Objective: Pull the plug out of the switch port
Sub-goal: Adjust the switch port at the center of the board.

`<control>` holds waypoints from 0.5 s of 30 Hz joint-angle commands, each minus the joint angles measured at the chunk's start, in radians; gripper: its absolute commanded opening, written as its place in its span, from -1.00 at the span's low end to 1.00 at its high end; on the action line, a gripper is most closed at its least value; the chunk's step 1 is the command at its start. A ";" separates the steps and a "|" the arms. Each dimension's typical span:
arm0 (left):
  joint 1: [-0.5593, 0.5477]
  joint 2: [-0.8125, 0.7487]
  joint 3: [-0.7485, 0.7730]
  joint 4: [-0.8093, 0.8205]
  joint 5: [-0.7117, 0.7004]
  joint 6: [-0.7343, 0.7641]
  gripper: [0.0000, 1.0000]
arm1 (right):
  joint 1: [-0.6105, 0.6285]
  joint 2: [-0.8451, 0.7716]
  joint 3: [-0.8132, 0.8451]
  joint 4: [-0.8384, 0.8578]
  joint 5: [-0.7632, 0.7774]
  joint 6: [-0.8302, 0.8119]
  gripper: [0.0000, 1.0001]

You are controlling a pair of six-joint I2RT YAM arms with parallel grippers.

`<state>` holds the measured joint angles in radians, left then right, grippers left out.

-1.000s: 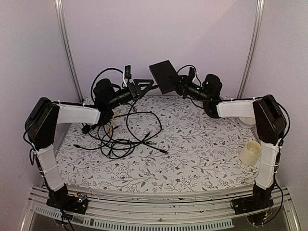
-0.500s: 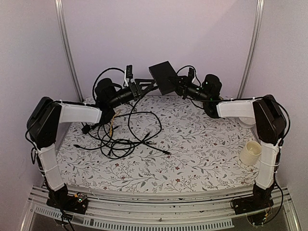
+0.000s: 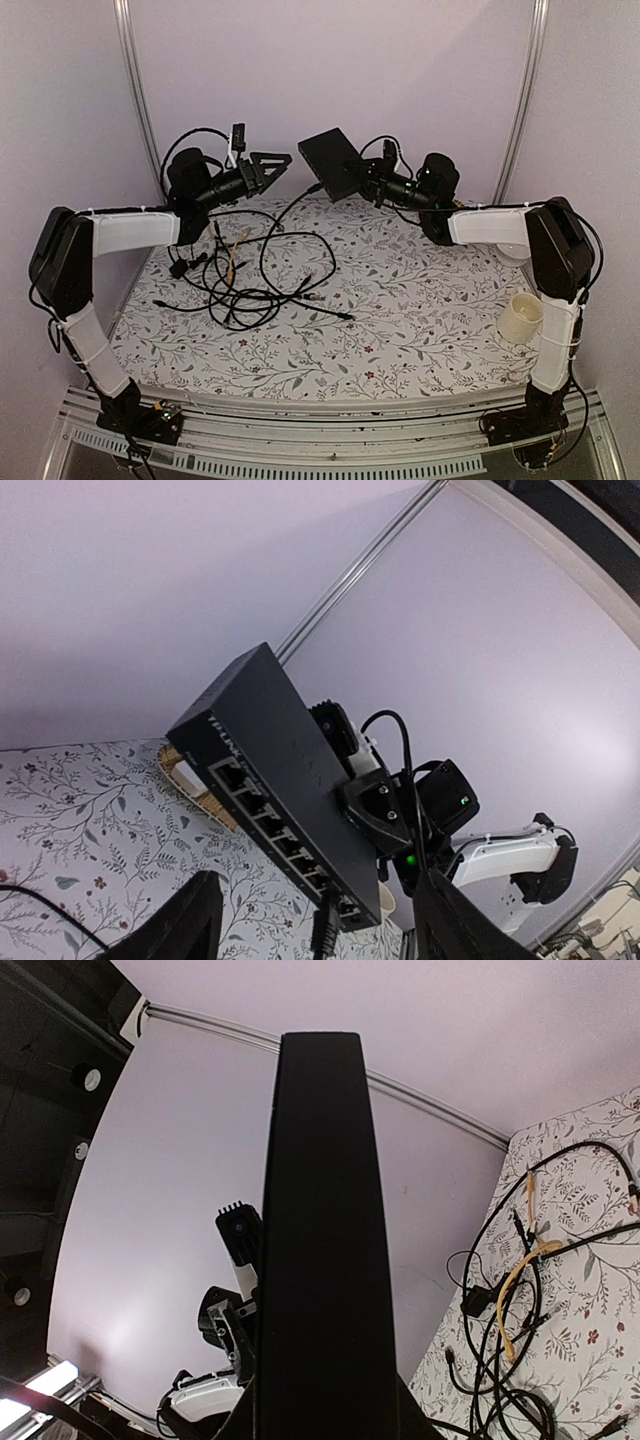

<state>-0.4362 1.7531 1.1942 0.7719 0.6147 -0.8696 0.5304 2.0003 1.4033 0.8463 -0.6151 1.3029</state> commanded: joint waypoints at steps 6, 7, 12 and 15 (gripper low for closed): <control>0.028 0.060 0.020 -0.011 0.156 -0.027 0.37 | 0.024 -0.043 0.078 0.107 -0.029 0.018 -0.97; 0.028 0.067 0.020 0.002 0.158 -0.039 0.38 | 0.025 -0.041 0.079 0.106 -0.029 0.016 -0.97; 0.027 0.093 0.029 0.063 0.163 -0.081 0.39 | 0.035 -0.038 0.082 0.094 -0.033 0.011 -0.97; 0.027 0.102 0.041 0.077 0.166 -0.090 0.41 | 0.039 -0.034 0.084 0.091 -0.035 0.009 -0.97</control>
<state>-0.4053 1.8393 1.2034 0.7845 0.7570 -0.9306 0.5587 2.0003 1.4353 0.8509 -0.6445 1.3167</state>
